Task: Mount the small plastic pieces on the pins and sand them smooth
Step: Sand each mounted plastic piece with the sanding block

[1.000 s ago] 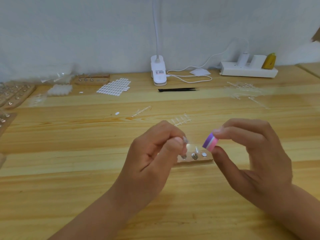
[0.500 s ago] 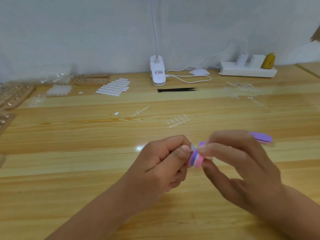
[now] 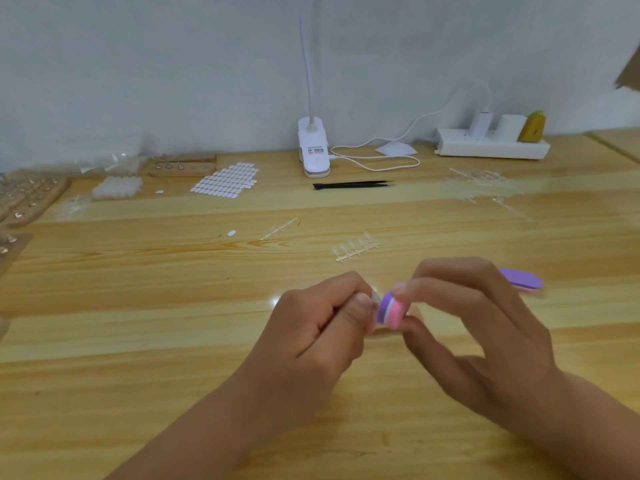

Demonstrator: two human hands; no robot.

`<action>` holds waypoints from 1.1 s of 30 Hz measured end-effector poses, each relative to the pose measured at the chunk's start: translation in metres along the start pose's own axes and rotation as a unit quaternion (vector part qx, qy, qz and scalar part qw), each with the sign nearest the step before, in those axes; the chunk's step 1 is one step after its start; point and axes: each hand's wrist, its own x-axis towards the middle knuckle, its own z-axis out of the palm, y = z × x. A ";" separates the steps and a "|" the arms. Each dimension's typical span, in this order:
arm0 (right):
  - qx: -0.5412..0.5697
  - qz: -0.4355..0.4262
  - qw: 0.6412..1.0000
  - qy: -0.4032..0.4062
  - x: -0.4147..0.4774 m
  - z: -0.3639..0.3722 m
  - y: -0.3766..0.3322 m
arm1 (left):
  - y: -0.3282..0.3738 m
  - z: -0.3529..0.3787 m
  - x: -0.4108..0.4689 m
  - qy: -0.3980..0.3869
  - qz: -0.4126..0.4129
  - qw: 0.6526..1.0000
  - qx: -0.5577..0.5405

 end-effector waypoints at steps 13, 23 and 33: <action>-0.001 0.017 0.999 -0.046 -0.001 -0.003 0.009 | -0.005 0.000 0.002 -0.018 -0.041 0.999 0.013; -0.010 0.010 0.999 -0.037 0.001 -0.006 0.011 | 0.000 -0.001 0.004 -0.037 -0.068 0.994 -0.082; -0.009 -0.002 1.000 -0.011 0.001 -0.007 0.010 | 0.002 -0.002 0.004 -0.067 -0.070 0.989 -0.107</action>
